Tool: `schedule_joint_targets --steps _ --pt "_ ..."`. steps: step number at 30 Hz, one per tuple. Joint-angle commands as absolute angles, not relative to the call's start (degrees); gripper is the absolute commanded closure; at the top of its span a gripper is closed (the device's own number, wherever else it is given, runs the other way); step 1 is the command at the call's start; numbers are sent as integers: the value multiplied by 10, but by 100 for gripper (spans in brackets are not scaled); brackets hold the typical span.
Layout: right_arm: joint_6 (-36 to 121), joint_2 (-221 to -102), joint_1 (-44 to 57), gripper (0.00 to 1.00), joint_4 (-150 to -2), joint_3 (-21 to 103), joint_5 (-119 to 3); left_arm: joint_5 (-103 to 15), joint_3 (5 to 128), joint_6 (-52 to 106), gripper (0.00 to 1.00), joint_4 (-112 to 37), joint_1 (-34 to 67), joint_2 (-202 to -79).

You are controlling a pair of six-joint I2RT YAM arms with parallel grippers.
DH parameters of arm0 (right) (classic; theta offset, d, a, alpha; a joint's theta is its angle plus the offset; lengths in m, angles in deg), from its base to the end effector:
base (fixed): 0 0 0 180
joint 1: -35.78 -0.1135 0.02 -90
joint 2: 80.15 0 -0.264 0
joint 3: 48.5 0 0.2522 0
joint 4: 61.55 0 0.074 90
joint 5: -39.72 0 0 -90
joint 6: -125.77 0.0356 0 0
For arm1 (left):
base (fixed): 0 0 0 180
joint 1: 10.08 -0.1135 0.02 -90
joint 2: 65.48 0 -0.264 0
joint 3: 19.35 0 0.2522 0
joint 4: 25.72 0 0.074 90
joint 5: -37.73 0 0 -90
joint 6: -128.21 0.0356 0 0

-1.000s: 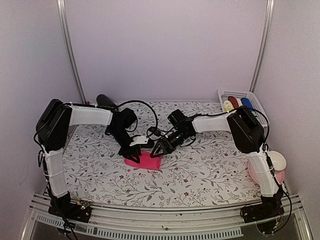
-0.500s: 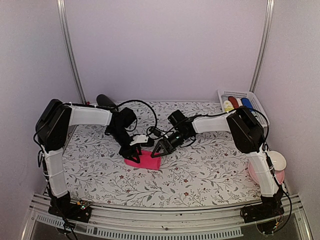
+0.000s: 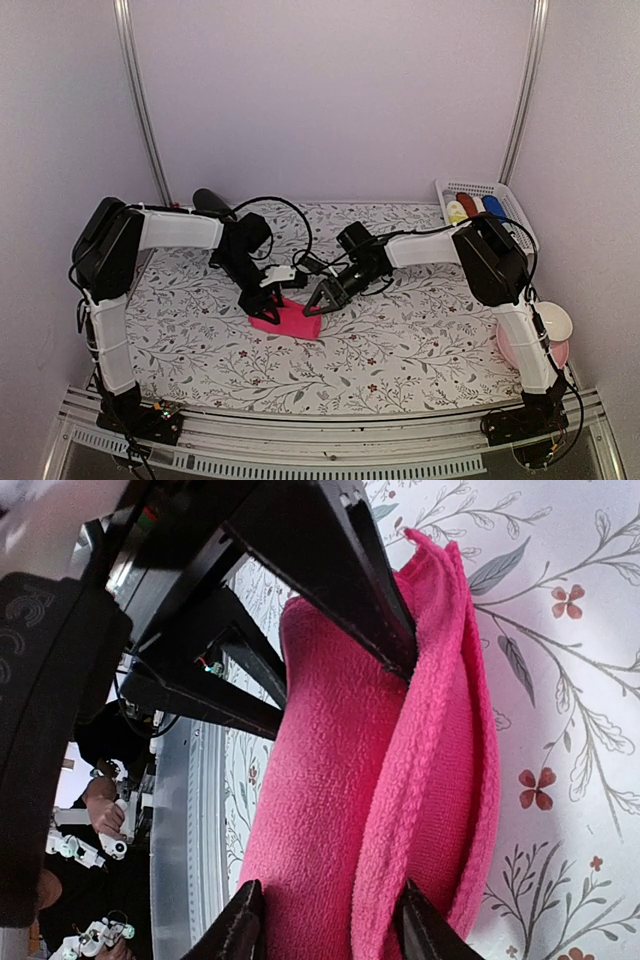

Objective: Roll the towels
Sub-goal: Pick up the towel from the center of the board.

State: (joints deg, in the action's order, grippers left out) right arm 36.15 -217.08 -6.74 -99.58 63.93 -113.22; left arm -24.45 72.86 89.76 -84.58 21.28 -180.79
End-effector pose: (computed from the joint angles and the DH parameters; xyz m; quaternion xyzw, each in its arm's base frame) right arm 0.3353 0.3504 0.1092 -0.4135 0.7286 0.5461 0.0030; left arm 0.3155 -0.2117 0.1488 0.6537 0.7146 -0.2242 0.1090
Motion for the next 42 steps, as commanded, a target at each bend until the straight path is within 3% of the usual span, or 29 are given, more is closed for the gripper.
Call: schedule_joint_targets --steps 1,6,19,29,32,35,36,37,42 --pt "346 -2181 -91 52 -987 622 -1171 -280 744 862 47 -793 193 -1832" --pt "355 -2171 -94 45 -961 612 -1189 -282 743 858 51 -795 192 -1832" --pt "373 -2162 -105 42 -944 609 -1202 -288 763 847 57 -812 189 -1855" --pt "377 -2165 -104 84 -953 609 -1163 -284 766 852 54 -822 189 -1852" --pt "376 -2157 -101 95 -952 605 -1144 -275 765 865 48 -832 188 -1839" --pt "381 -2142 -89 97 -943 593 -1129 -263 753 878 38 -833 186 -1806" --pt "383 -2127 -84 97 -936 585 -1124 -259 748 879 17 -833 185 -1791" --pt "390 -2118 -79 97 -926 575 -1121 -256 745 878 5 -833 183 -1768" --pt "409 -2080 -54 98 -887 531 -1115 -236 722 868 3 -820 170 -1676"
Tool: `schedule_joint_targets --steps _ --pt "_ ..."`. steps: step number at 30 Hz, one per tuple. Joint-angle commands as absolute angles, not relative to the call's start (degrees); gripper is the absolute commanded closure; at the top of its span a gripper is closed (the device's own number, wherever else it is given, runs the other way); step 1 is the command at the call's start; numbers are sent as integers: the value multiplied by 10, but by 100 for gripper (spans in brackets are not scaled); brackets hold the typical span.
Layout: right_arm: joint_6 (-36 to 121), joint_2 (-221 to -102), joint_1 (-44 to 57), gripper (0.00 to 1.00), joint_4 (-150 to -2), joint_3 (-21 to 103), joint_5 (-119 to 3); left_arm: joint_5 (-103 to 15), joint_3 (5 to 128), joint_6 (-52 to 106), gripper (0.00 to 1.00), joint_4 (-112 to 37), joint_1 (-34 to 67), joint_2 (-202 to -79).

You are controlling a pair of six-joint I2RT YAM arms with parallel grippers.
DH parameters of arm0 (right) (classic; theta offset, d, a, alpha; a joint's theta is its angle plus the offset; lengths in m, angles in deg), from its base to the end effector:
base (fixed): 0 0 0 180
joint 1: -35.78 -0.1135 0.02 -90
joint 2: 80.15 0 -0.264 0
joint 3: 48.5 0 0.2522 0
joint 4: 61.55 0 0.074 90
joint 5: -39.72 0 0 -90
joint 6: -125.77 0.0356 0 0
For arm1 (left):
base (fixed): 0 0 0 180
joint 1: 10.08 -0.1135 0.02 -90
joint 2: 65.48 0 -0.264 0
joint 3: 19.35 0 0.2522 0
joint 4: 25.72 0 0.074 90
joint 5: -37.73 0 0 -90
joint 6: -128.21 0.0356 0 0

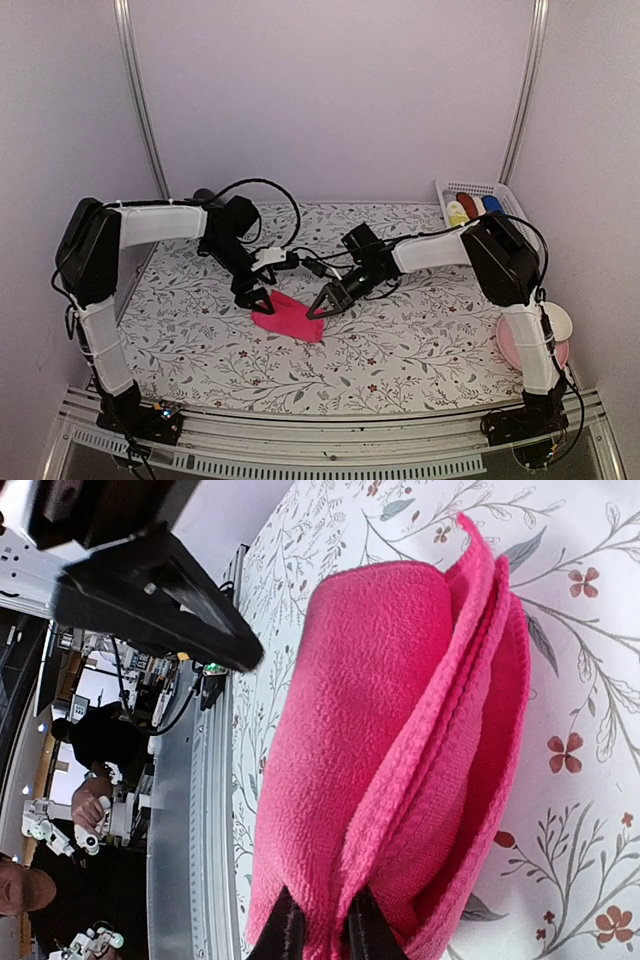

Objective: Roll the towels
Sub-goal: Pick up the towel from the center of the board, then place the towel in the bin.

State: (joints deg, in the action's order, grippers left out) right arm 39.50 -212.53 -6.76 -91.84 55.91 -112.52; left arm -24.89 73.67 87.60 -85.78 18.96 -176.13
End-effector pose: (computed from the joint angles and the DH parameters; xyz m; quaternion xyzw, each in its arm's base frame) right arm 0.3238 0.3399 0.1132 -0.4069 0.7297 0.5491 0.0200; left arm 0.3208 -0.1968 0.1810 0.6304 0.7324 -0.2132 0.1441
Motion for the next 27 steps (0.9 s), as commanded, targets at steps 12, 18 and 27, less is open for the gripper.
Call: schedule_joint_targets --steps 12,18,27 --pt "516 -1937 55 98 -698 392 -1113 -186 576 841 3 -752 107 -1535" --pt "538 -1858 125 98 -673 370 -1084 -179 536 841 3 -748 94 -1527" --pt "567 -1736 276 98 -645 324 -1008 -163 515 834 3 -737 84 -1518"
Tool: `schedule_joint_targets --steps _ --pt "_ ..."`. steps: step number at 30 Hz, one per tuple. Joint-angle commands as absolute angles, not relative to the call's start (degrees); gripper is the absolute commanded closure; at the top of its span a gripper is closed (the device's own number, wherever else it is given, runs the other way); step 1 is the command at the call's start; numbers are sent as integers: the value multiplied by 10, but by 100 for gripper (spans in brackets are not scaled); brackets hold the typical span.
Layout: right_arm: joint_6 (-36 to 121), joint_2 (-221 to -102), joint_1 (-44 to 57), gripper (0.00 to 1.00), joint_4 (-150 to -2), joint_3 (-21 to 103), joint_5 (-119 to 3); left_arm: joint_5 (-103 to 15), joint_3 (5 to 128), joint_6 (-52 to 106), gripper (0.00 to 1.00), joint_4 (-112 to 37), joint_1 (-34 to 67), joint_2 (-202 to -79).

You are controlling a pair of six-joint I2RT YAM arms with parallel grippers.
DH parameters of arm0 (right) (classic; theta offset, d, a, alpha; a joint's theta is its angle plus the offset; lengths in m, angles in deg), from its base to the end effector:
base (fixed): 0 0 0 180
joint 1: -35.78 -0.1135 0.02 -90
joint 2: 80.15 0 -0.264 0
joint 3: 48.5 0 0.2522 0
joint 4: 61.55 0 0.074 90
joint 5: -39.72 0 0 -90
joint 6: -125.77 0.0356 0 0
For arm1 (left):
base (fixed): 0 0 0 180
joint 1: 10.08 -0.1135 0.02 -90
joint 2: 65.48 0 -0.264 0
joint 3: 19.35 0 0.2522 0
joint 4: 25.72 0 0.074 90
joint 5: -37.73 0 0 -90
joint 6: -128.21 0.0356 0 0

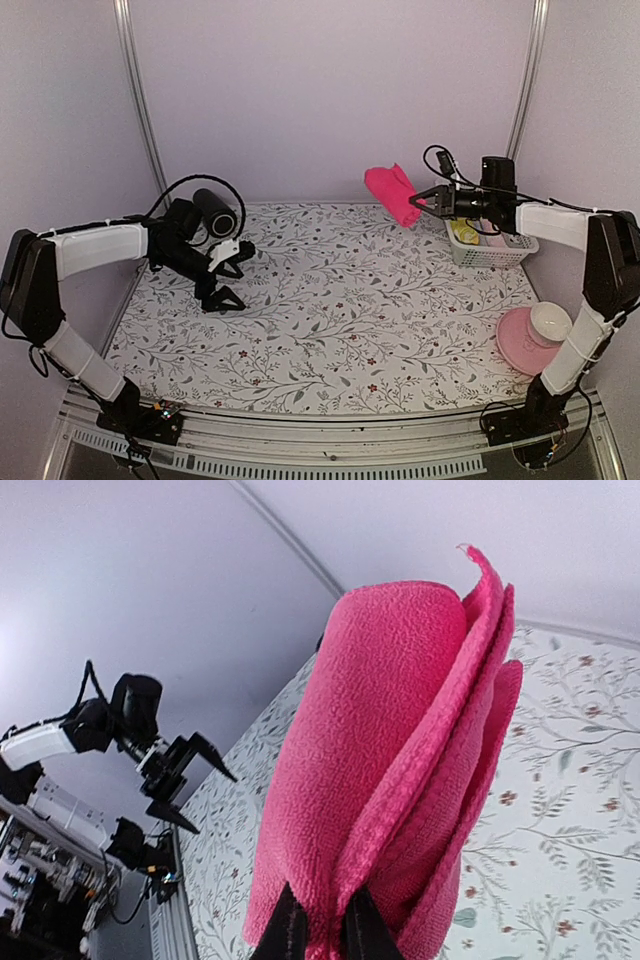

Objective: Roll the towels
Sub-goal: Place the towel in the bin.

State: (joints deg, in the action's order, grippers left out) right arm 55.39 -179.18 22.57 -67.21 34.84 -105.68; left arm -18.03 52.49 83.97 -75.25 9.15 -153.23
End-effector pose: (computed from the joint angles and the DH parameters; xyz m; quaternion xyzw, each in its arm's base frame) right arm 0.3749 0.1181 0.2717 -0.2208 0.7447 0.5093 0.3704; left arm 0.2721 -0.1161 0.2141 0.5545 0.7540 -0.2333 0.2638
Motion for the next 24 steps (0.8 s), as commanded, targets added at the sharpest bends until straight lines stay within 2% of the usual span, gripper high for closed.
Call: schedule_joint_targets --steps 1,7,13,24 --pt "566 -1725 291 98 -645 318 -999 -164 513 834 3 -736 85 -1518" --pt "553 -1693 403 98 -649 293 -984 -161 504 832 3 -729 84 -1518" --pt "555 -1718 497 98 -632 278 -1031 -159 506 830 3 -729 84 -1529" --pt "644 -1835 552 98 -523 270 -1116 -156 506 831 3 -729 84 -1543"
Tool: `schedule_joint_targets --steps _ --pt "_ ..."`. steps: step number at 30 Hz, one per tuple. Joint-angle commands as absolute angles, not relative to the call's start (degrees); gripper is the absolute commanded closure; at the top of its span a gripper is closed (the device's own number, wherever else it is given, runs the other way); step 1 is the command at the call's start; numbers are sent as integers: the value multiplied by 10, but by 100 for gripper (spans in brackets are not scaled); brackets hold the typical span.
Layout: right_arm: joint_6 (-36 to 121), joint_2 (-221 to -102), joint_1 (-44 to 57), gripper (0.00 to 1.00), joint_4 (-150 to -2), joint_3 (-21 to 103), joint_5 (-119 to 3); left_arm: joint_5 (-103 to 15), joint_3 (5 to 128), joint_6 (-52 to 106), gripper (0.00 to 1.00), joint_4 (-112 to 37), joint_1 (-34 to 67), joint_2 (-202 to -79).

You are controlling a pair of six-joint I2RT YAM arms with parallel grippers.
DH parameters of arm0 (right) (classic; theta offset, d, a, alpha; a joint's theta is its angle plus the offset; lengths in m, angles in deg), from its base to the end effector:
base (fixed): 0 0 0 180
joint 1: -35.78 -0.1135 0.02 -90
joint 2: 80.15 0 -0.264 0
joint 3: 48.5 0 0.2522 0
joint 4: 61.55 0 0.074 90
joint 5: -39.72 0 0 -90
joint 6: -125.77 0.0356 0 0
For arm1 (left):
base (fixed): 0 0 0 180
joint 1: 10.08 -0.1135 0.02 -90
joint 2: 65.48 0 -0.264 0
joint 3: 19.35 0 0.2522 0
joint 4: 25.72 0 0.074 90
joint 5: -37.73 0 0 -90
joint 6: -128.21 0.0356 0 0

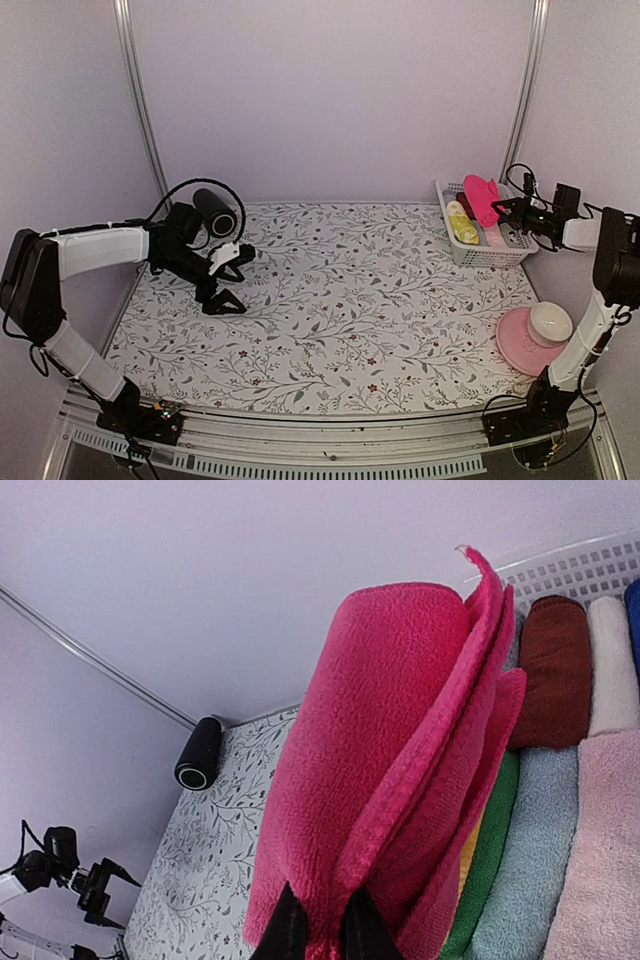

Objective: Roll the towels
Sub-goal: Place the towel in the bin.

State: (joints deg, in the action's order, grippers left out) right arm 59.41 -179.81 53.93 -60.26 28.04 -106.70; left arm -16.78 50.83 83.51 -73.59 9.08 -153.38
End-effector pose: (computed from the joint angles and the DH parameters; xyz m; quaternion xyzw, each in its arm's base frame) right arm 0.3734 -0.0912 0.2399 0.0128 0.7763 0.4147 0.4745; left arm 0.2701 -0.1157 0.2068 0.5510 0.7531 -0.2446 0.2635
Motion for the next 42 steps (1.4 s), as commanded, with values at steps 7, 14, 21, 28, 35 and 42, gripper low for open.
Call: schedule_joint_targets --steps 7,14,21,28,35,42 --pt "703 -1897 562 98 -467 264 -1144 -155 506 831 3 -729 84 -1552" --pt "709 -1924 568 96 -490 263 -1126 -156 504 831 3 -725 84 -1556" --pt "578 -1913 569 82 -682 297 -1034 -156 506 829 3 -724 84 -1560" --pt "511 -1914 568 73 -768 314 -981 -157 507 827 3 -724 84 -1559" --pt "470 -1885 561 56 -826 319 -874 -160 508 825 3 -723 84 -1560" --pt "431 -1844 537 42 -886 340 -724 -162 510 822 3 -722 84 -1563"
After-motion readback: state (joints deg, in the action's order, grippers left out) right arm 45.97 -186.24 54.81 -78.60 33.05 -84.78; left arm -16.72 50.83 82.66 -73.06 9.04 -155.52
